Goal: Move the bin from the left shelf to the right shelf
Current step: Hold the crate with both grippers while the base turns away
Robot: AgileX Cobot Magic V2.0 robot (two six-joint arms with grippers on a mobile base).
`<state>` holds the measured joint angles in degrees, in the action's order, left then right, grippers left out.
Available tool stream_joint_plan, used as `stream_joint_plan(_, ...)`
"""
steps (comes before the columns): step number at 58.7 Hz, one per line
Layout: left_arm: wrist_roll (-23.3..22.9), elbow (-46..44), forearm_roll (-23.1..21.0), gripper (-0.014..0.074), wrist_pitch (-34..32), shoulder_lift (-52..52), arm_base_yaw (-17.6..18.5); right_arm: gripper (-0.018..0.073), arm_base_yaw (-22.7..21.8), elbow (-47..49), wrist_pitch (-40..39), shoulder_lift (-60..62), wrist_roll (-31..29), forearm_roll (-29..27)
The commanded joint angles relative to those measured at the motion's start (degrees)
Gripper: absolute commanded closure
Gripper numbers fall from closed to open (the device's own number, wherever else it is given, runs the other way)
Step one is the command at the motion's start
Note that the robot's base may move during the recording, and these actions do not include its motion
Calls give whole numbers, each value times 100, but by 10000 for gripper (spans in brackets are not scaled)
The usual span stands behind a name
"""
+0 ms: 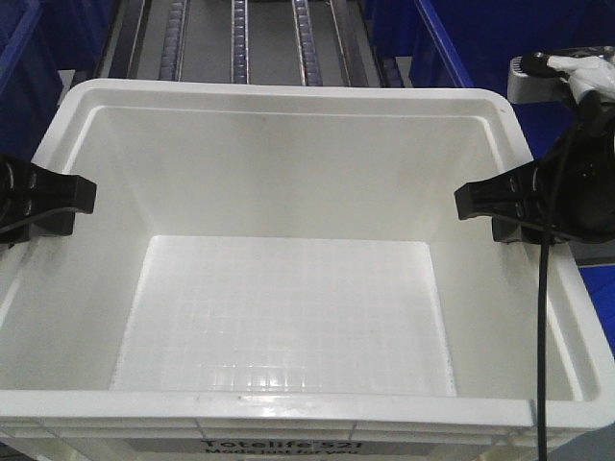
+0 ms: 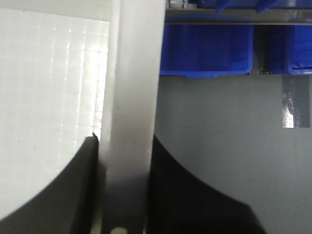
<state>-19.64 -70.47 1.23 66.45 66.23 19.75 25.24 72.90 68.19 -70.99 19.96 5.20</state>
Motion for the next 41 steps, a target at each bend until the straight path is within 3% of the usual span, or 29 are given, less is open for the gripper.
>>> stream_joint_plan(1,96,-211,97,603,-588,-168,38,547,5,229,-386,199,-126,193)
stream_joint_plan(41,96,-211,97,603,-469,-173,38,547,5,229,-380,199,-126,195)
